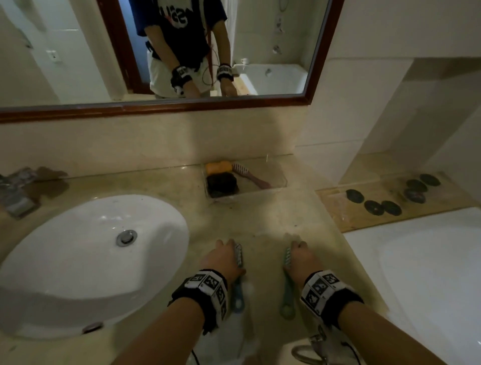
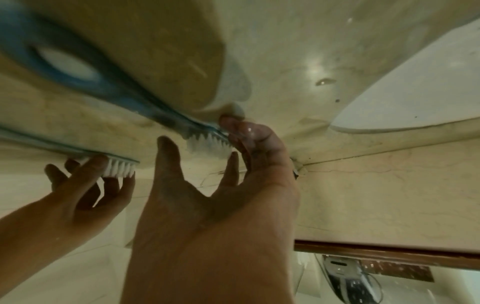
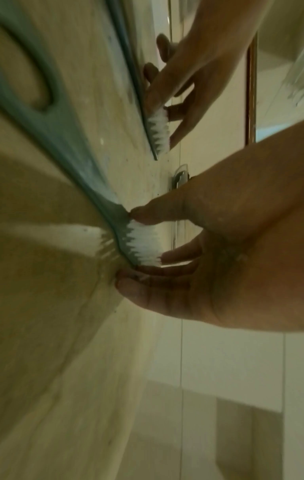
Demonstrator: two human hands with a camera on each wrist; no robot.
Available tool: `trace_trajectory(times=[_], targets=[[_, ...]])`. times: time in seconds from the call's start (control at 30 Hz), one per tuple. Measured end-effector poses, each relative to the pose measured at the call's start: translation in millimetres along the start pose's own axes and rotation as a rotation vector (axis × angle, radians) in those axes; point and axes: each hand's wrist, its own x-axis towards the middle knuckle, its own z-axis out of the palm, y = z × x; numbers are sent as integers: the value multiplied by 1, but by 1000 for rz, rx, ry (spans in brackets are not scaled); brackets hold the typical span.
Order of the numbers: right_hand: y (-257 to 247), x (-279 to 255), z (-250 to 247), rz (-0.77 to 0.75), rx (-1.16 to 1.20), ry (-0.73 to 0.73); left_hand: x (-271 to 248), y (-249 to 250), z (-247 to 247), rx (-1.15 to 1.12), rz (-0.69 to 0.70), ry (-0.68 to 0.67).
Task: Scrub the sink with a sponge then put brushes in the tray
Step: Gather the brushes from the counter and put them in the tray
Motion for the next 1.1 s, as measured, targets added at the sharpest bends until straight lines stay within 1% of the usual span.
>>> trace_trajectory(times=[0.13, 0.23, 0.3, 0.43, 0.5, 0.63, 0.8, 0.87, 0.97, 1.1], targets=[[1, 10, -4, -115, -58, -9, 4, 8, -1, -63, -7, 46], [-1, 15, -8, -219, -77, -20, 8, 13, -6, -78, 22, 76], [-4, 18, -9, -255, -91, -39, 11, 15, -10, -95, 38, 96], [-12, 26, -7, -217, -150, -57, 20, 15, -21, -229, 44, 145], [-19, 30, -8, -175, -168, -65, 26, 14, -29, -286, 46, 148], [-30, 37, -12, -66, -137, -95, 41, 8, -44, -267, 79, 175], [-35, 43, -8, 3, -19, -108, 58, 6, -61, -221, 141, 187], [-37, 48, -10, 26, 27, -114, 65, 6, -66, -240, 155, 172], [-38, 55, -17, 10, 110, -107, 73, 7, -71, -286, 154, 150], [-41, 76, -42, -62, 183, 5, 85, 14, -84, -307, 176, 191]])
